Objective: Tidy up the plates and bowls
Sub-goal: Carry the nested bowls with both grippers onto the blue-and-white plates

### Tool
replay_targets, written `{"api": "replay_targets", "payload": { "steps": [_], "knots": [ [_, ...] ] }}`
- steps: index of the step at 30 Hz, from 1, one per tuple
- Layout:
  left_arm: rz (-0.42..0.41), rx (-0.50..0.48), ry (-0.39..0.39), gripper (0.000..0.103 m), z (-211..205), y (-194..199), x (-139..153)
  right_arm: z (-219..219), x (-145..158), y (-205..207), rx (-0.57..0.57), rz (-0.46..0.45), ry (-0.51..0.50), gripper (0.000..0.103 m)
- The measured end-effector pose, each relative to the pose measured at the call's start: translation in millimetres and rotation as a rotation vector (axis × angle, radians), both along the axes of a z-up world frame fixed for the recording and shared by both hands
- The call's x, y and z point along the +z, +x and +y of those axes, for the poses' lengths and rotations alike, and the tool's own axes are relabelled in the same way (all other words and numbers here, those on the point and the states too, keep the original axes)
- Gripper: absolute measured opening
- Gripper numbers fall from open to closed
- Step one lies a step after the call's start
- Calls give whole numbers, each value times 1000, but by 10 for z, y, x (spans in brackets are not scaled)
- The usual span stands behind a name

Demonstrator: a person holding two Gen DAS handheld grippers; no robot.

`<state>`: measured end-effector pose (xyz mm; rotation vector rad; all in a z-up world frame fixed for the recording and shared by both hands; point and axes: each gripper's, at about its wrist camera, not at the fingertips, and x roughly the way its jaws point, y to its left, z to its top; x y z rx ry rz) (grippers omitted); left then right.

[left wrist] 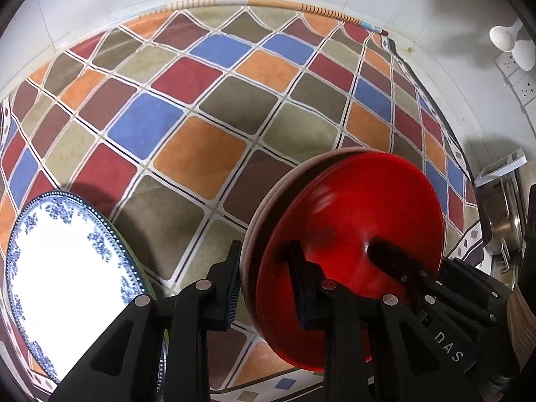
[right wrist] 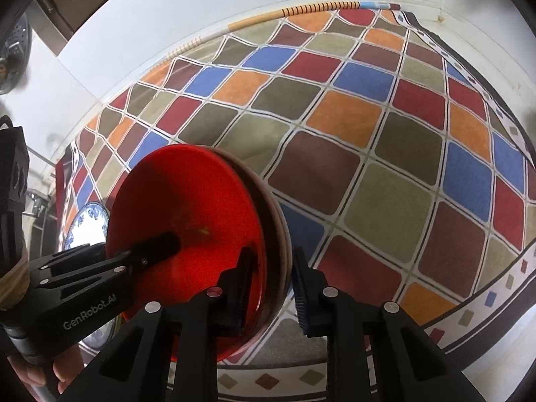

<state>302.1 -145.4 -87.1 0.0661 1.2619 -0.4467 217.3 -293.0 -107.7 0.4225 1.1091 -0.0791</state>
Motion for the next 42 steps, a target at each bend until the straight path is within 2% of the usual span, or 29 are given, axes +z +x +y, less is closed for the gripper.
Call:
{"api": "replay_targets", "payload": {
  "steps": [9, 16, 22, 30, 42],
  "knots": [
    [-43, 2, -53, 27, 419, -107, 246, 192, 210, -91, -47, -36, -11, 24],
    [-103, 24, -71, 27, 913, -224, 505, 611, 471, -155, -24, -93, -35, 24],
    [-133, 63, -79, 27, 1352, -339, 617, 991, 629, -186, 10, -127, -38, 24],
    [-148, 129, -74, 27, 1900, -474, 631, 1500, 736, -173, 75, -144, -29, 24],
    [-127, 215, -48, 27, 2515, -558, 516, 2136, 691, -98, 182, -119, 6, 24]
  ]
}}
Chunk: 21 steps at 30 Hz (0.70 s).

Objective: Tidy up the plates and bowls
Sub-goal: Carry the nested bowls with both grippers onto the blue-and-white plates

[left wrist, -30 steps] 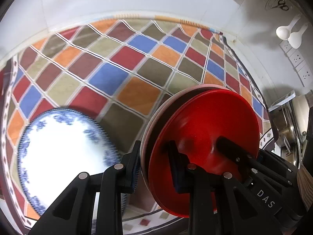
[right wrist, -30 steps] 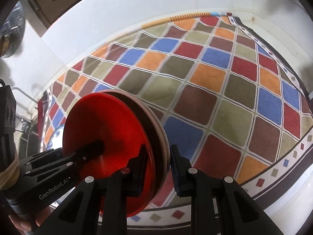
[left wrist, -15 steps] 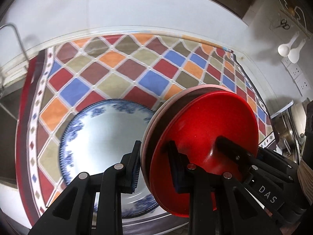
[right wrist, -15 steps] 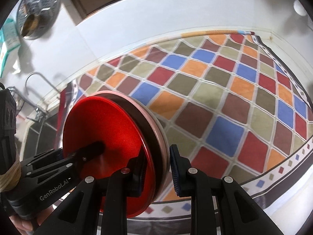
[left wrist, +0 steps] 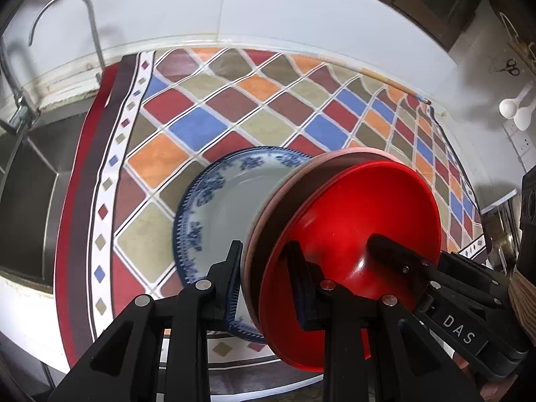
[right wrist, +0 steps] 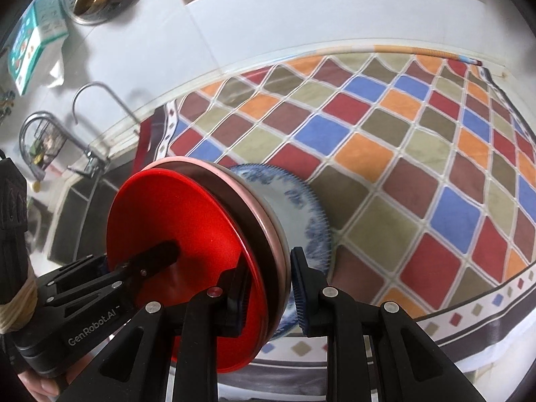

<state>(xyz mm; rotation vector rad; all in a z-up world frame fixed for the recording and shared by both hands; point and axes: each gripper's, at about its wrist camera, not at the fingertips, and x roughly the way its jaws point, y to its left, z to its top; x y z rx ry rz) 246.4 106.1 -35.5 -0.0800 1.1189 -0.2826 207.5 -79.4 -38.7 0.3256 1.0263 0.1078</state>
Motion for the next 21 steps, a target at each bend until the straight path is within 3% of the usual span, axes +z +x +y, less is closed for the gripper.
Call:
{"api": "replay_targets", "payload": {
  "steps": [21],
  "knots": [
    [91, 18, 11, 27, 132, 217, -346, 268, -399, 258, 40, 120, 27, 24]
  ]
}}
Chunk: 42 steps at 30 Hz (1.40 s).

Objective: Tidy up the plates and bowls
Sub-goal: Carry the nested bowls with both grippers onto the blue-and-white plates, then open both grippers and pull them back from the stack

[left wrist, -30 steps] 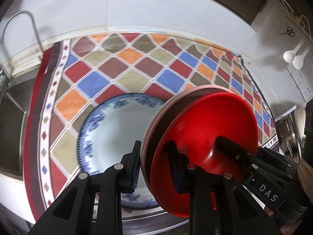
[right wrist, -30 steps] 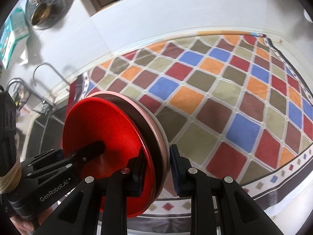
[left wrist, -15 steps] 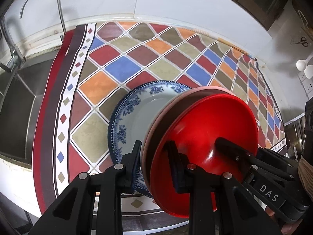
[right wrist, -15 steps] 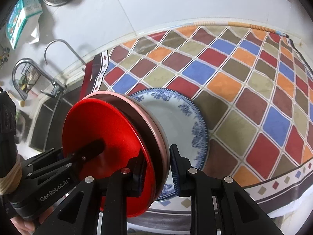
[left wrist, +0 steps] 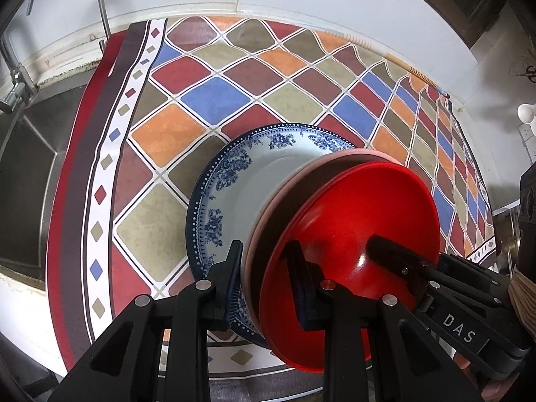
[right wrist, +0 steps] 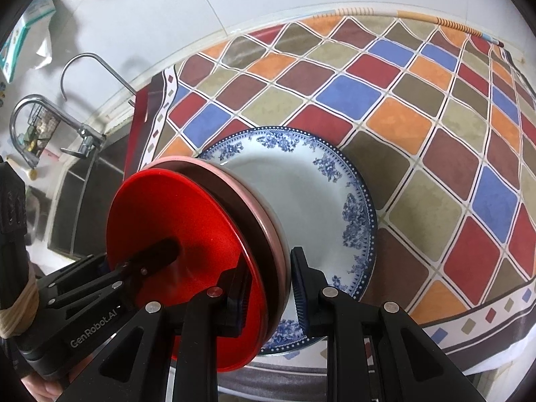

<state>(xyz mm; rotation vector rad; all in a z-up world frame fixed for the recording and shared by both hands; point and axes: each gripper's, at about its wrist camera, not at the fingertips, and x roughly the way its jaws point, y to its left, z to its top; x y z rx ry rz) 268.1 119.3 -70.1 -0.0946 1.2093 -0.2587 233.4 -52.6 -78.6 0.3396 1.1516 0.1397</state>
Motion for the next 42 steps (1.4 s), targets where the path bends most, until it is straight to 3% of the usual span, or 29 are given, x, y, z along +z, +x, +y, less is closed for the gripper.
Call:
{"api": "replay_targets", "payload": {
  "steps": [17, 26, 29, 31, 35, 38, 42],
  "knots": [
    [12, -10, -14, 26, 7, 164, -115, 11, -136, 185, 2, 26, -14, 24],
    [-4, -10, -33, 29, 56, 165, -112, 76, -121, 202, 11, -10, -66, 25],
    [-40, 0, -15, 38, 93, 140, -59, 113, -117, 193, 21, -26, -91, 26],
    [-72, 9, -9, 44, 132, 102, -4, 127, -115, 182, 24, -33, -98, 34],
    [-156, 33, 8, 70, 205, -8, 122, 152, -53, 123, 15, -72, -132, 43],
    [-226, 64, 23, 90, 252, -115, 224, 165, 36, 49, 6, -116, -150, 55],
    [-310, 58, 67, 96, 251, -326, 314, 137, 170, -125, -43, -188, -189, 70]
  ]
}}
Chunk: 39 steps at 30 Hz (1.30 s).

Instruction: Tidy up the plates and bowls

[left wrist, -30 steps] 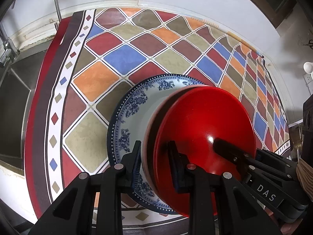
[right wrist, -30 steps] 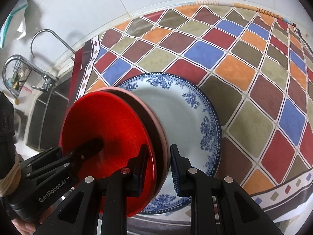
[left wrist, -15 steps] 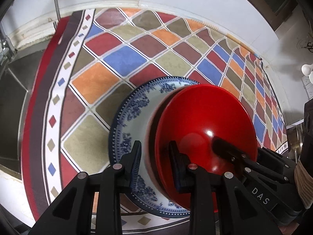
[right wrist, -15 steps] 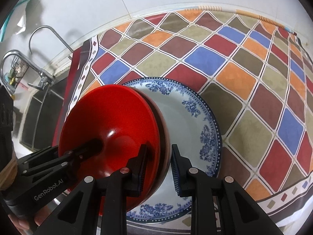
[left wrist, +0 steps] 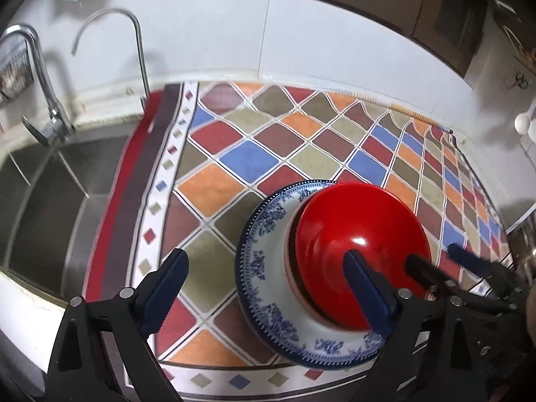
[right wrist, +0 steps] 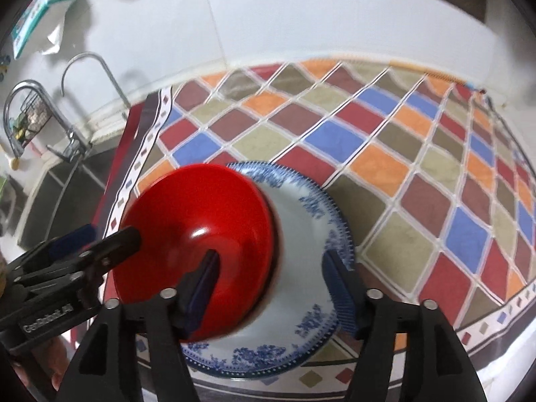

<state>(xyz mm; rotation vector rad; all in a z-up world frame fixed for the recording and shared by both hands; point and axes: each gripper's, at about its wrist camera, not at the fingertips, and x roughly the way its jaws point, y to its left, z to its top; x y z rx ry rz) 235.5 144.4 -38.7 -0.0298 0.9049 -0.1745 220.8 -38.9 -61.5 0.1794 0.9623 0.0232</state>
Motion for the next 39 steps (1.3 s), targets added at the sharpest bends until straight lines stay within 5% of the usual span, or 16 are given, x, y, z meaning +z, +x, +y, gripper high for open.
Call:
{"api": "replay_targets", "payload": {
  "steps": [11, 39],
  "knots": [
    [-231, 50, 156, 103, -143, -828, 229, -98, 248, -714, -17, -188, -159, 85],
    [-331, 118, 172, 103, -739, -2758, 437, -622, 580, -2722, -10, -363, -172, 91]
  ]
}}
